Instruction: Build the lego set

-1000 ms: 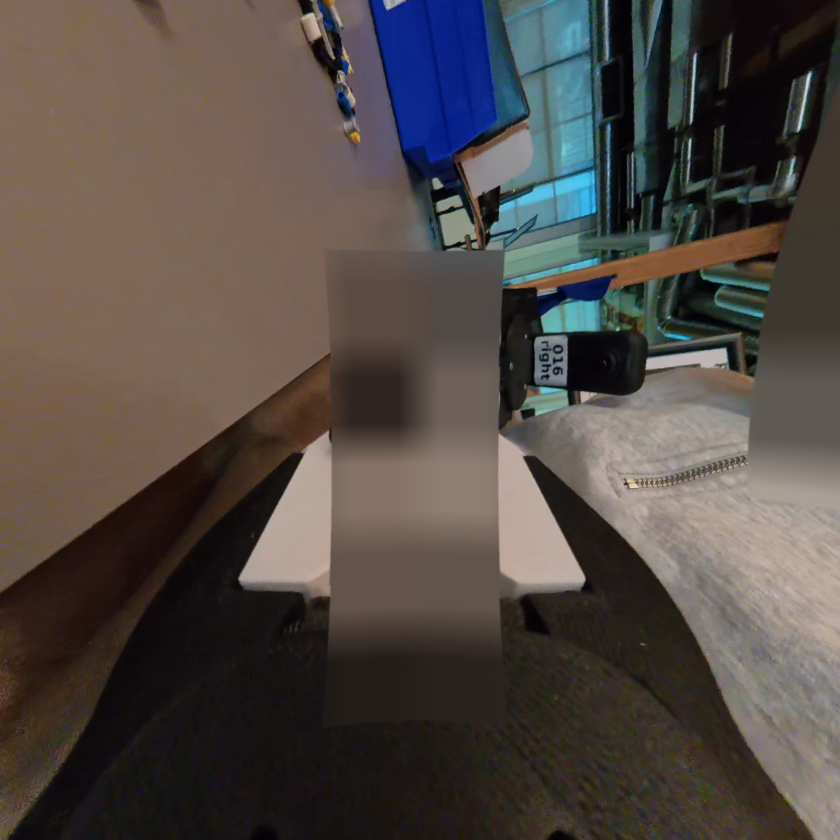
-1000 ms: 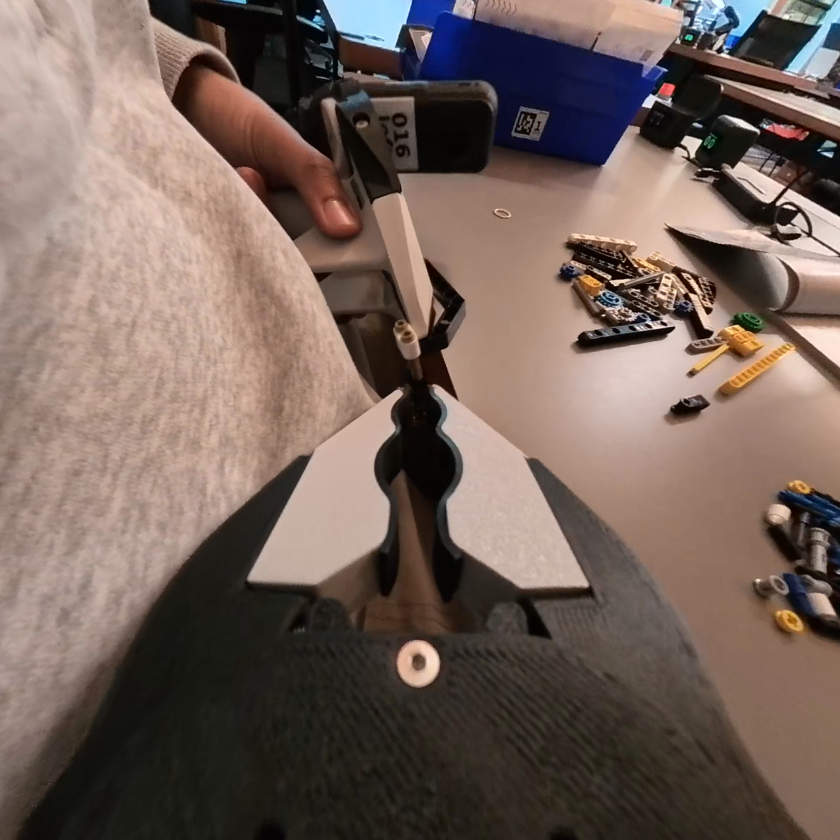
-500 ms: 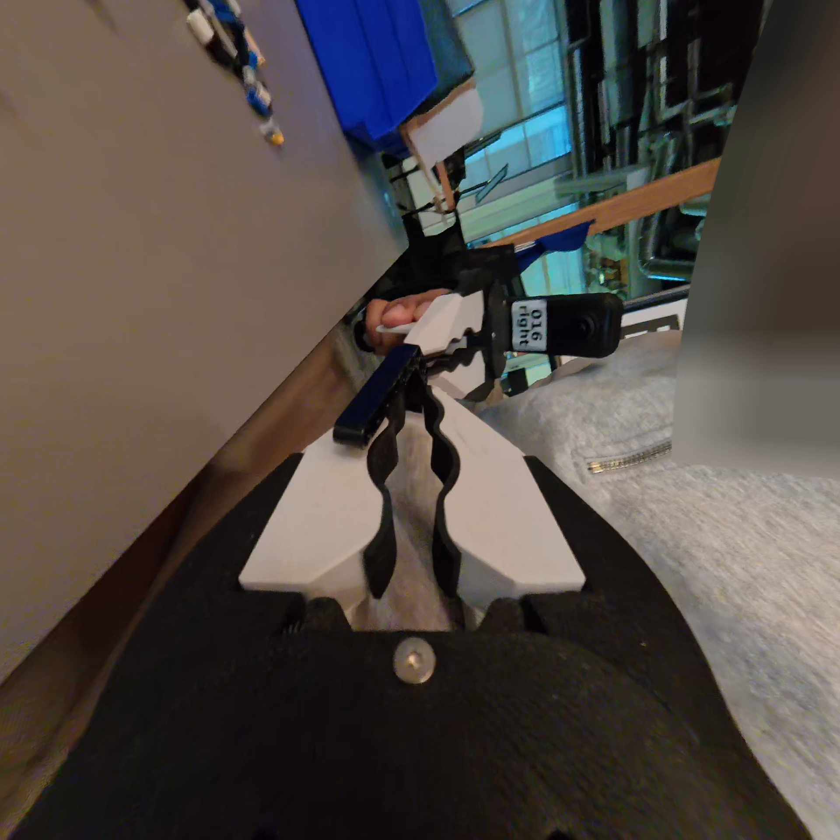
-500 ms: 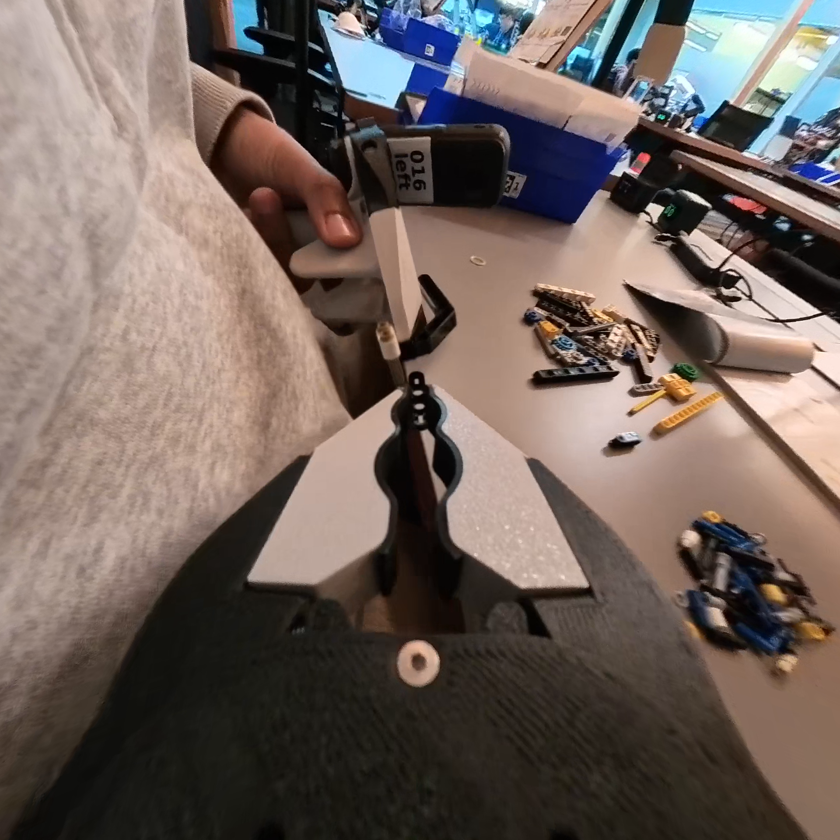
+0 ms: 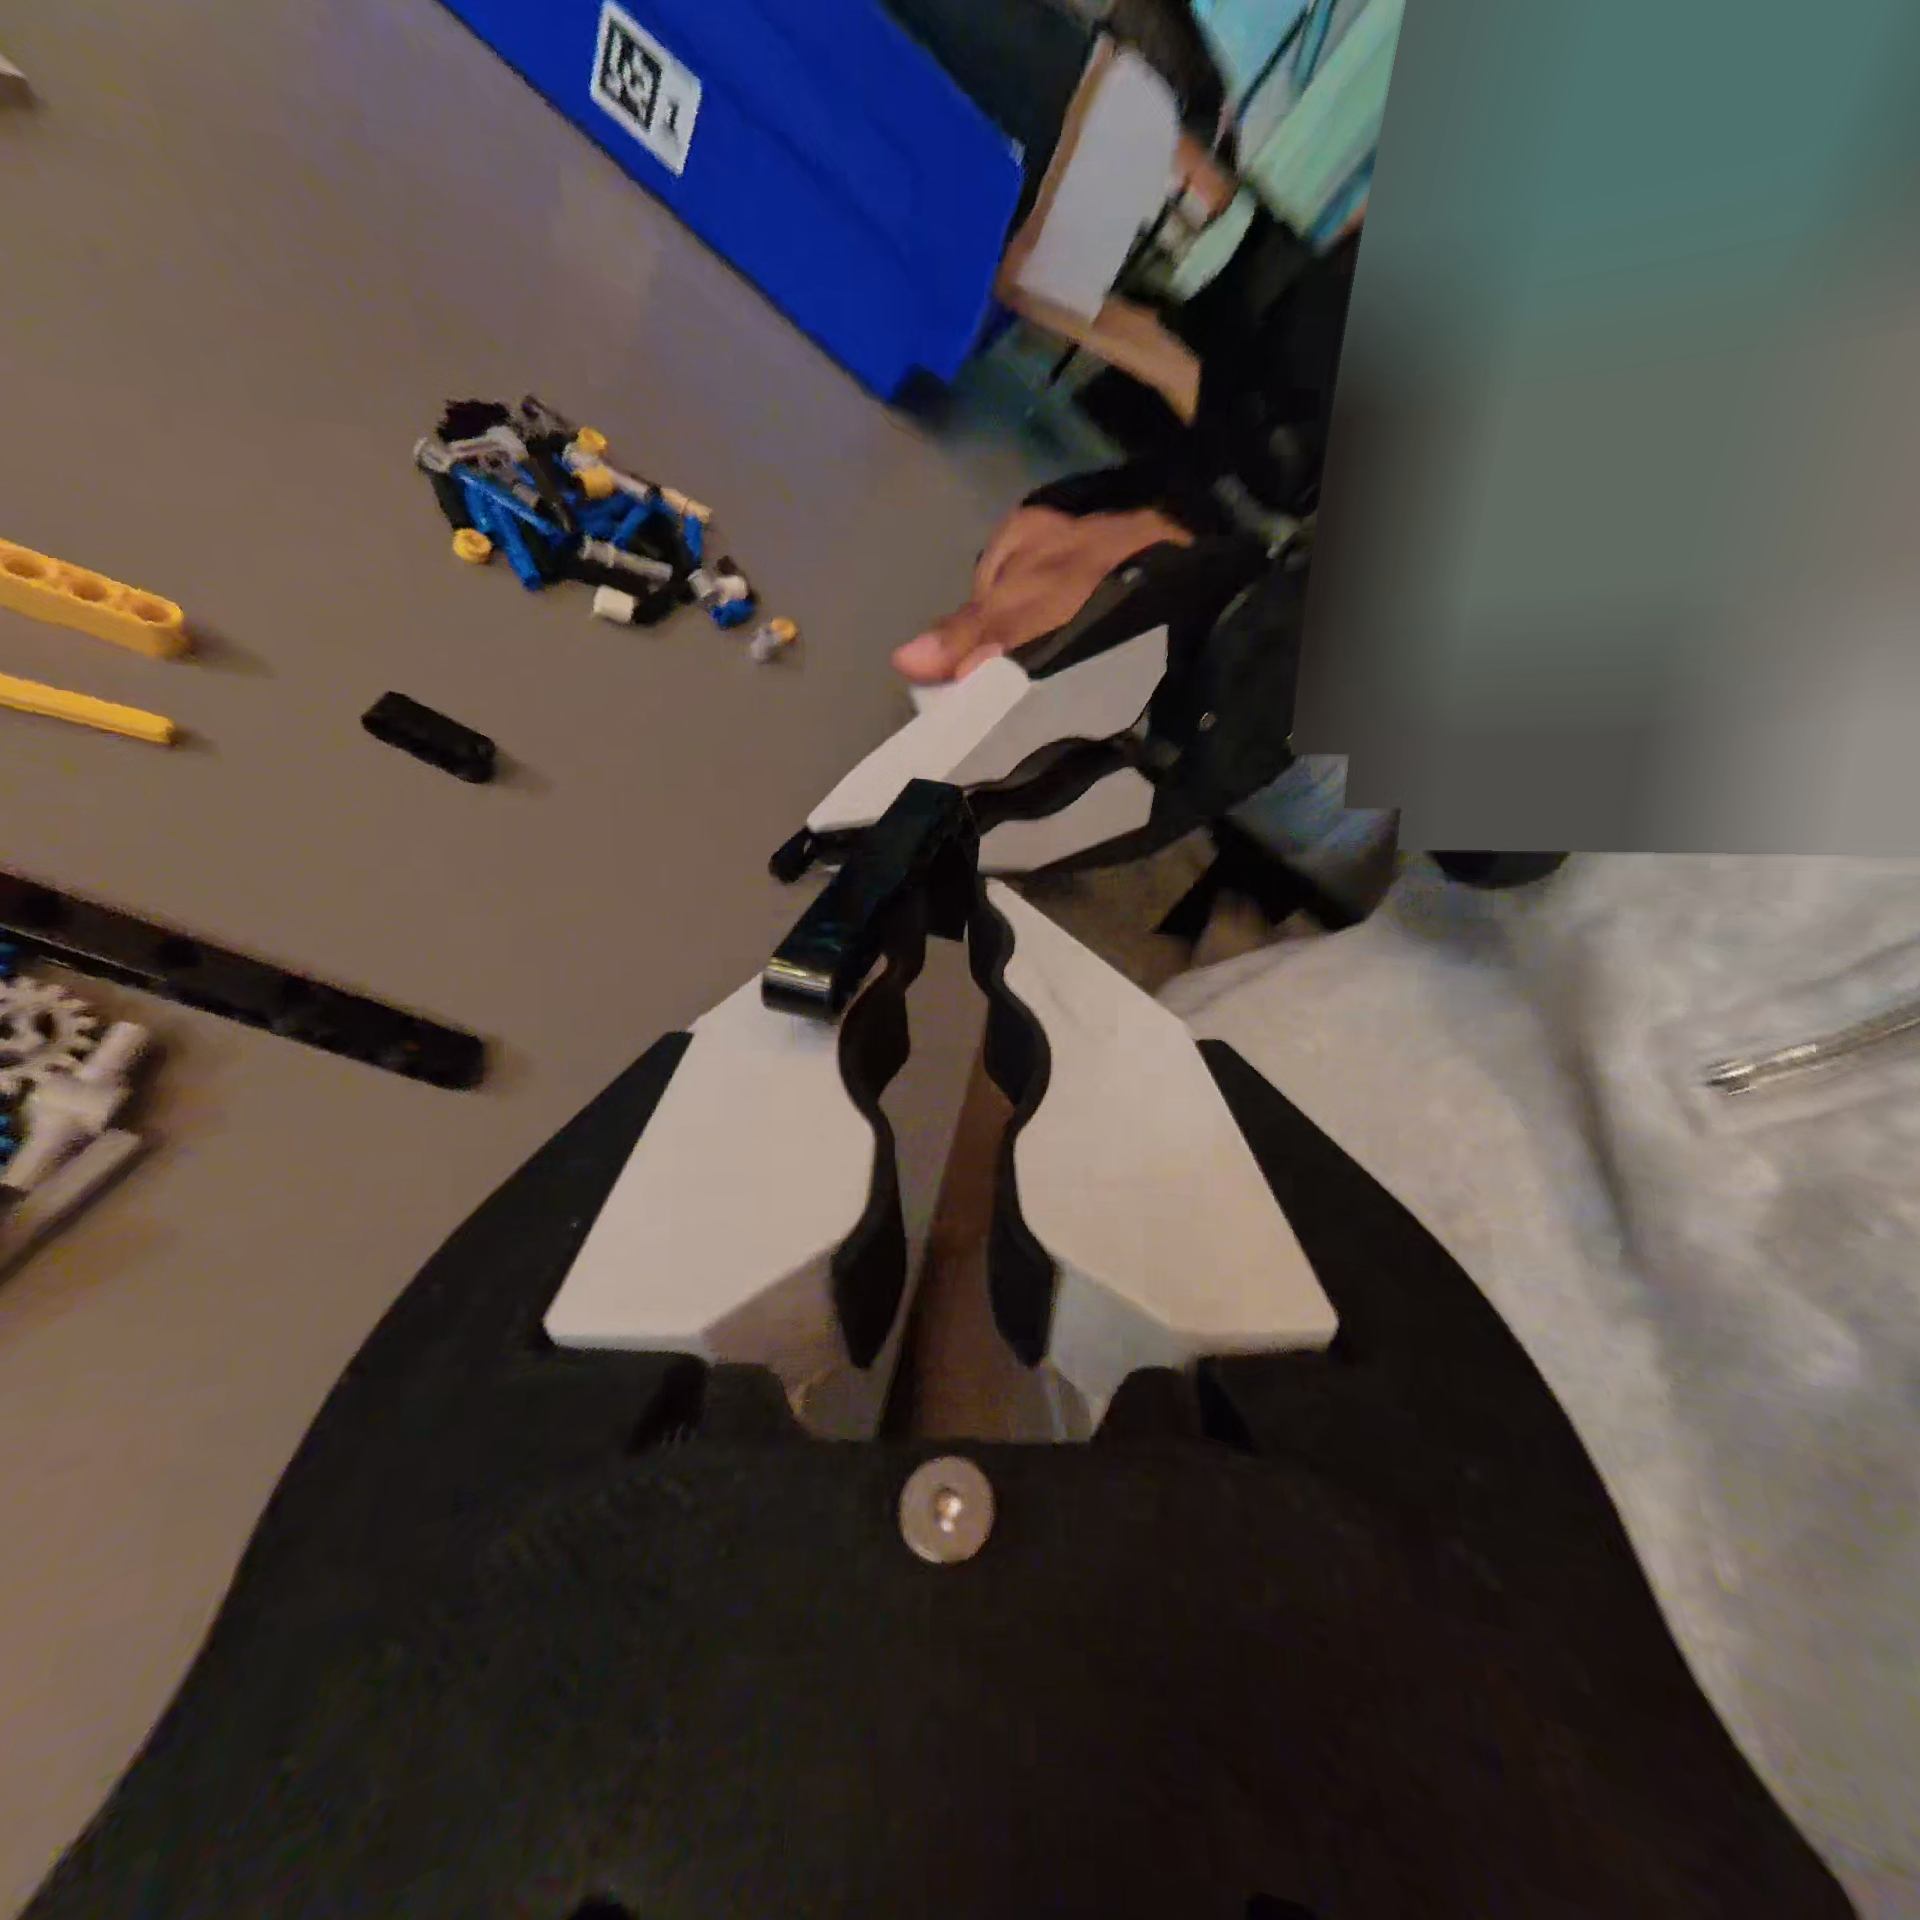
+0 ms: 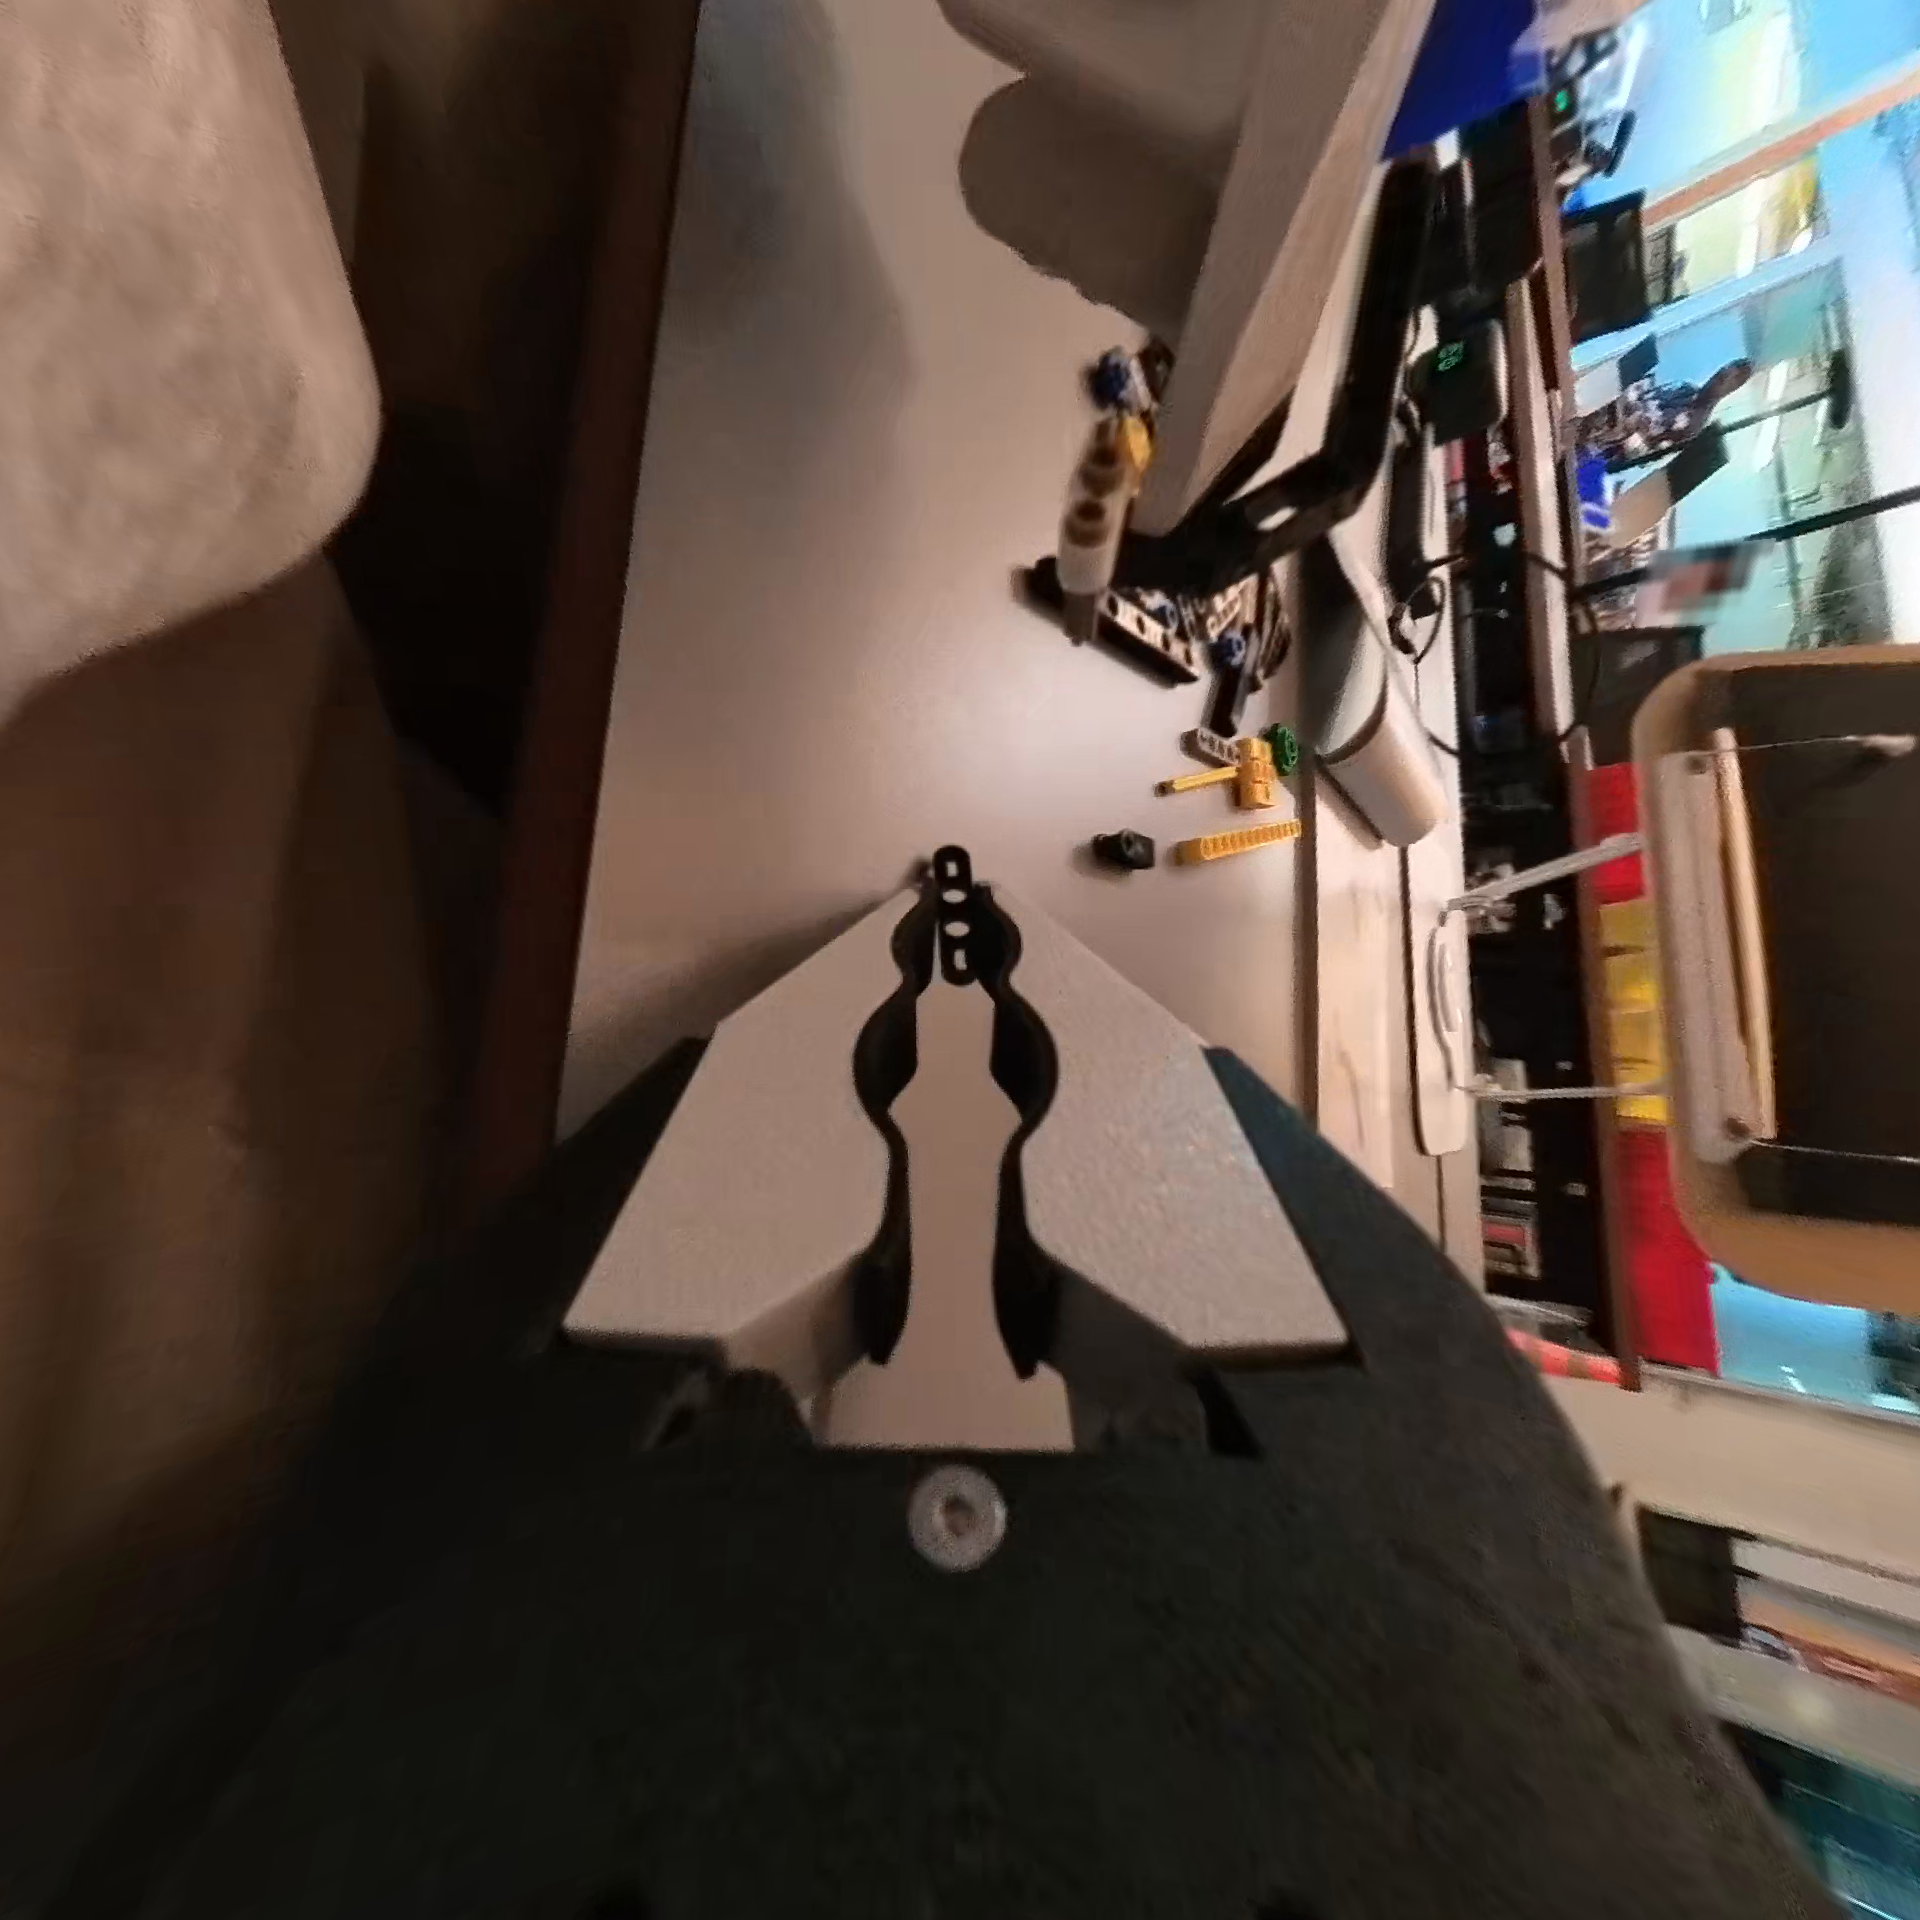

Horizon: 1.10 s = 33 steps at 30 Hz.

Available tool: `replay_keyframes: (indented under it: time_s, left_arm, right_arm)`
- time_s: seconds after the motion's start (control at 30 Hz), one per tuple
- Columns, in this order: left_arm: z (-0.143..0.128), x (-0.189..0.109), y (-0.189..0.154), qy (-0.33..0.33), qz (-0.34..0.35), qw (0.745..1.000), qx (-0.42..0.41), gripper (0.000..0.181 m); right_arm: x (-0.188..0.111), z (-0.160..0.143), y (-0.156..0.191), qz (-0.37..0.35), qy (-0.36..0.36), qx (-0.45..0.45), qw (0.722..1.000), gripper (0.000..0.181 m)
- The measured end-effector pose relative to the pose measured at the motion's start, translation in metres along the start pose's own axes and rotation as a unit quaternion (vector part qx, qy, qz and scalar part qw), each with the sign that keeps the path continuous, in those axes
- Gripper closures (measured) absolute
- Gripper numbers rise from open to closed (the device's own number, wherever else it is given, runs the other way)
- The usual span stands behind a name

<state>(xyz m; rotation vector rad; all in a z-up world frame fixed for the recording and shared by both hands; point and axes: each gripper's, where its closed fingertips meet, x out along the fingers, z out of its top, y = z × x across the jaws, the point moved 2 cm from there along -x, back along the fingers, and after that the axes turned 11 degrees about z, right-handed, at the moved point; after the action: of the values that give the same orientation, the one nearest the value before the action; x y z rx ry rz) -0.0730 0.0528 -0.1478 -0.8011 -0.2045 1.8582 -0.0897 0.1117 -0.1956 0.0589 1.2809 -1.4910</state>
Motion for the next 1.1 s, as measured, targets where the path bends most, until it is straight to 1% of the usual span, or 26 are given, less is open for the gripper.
replay_keyframes:
  time_s: [0.1,0.17,0.27,0.33,0.37,0.43,0.5,0.57,0.6,0.73,0.83,0.97,1.03,1.1]
  left_arm:
    - [-0.006,0.004,0.001,0.01,0.016,0.998,0.063,0.175]
    - [-0.004,0.005,-0.002,-0.003,0.005,0.997,0.072,0.175]
    - [-0.001,0.005,-0.002,-0.021,-0.006,0.998,0.065,0.175]
    - [0.0,0.004,-0.002,-0.029,-0.01,0.997,0.065,0.175]
    - [0.001,0.004,-0.003,-0.034,-0.013,0.997,0.067,0.175]
    - [0.003,0.003,-0.005,-0.049,-0.015,0.996,0.07,0.175]
    - [0.007,0.004,-0.007,-0.068,-0.013,0.995,0.067,0.175]
    - [0.01,0.007,-0.009,-0.081,-0.015,0.996,0.046,0.175]
    - [0.01,0.007,-0.014,-0.086,-0.031,0.995,0.035,0.175]
    - [0.015,0.006,-0.026,-0.114,-0.067,0.991,0.009,0.175]
    - [0.013,0.003,-0.029,-0.118,-0.067,0.99,0.023,0.175]
    - [0.011,0.002,-0.026,-0.124,-0.049,0.99,0.039,0.175]
    - [0.009,0.002,-0.027,-0.123,-0.05,0.99,0.044,0.175]
    - [0.009,0.002,-0.029,-0.125,-0.053,0.989,0.05,0.175]
  right_arm:
    - [0.001,-0.006,-0.002,-0.017,0.011,0.008,1.0,0.175]
    - [-0.003,-0.008,-0.004,-0.015,0.001,0.031,0.999,0.165]
    - [-0.015,-0.009,-0.012,-0.01,-0.034,0.117,0.992,0.146]
    - [-0.025,-0.007,-0.017,-0.002,-0.068,0.19,0.979,0.137]
    - [-0.029,-0.006,-0.02,-0.001,-0.085,0.226,0.971,0.135]
    - [-0.038,0.006,-0.024,0.012,-0.137,0.295,0.946,0.135]
    - [-0.042,0.024,-0.024,0.045,-0.199,0.365,0.908,0.135]
    - [-0.041,0.036,-0.022,0.076,-0.231,0.416,0.876,0.136]
    - [-0.039,0.039,-0.021,0.087,-0.236,0.428,0.868,0.138]
    - [-0.03,0.045,-0.015,0.105,-0.235,0.435,0.863,0.146]
    - [-0.033,0.053,-0.015,0.127,-0.266,0.452,0.842,0.151]
    - [-0.038,0.055,-0.016,0.149,-0.292,0.472,0.818,0.151]
    - [-0.043,0.056,-0.018,0.154,-0.311,0.482,0.804,0.153]
    - [-0.044,0.055,-0.018,0.16,-0.318,0.49,0.796,0.157]
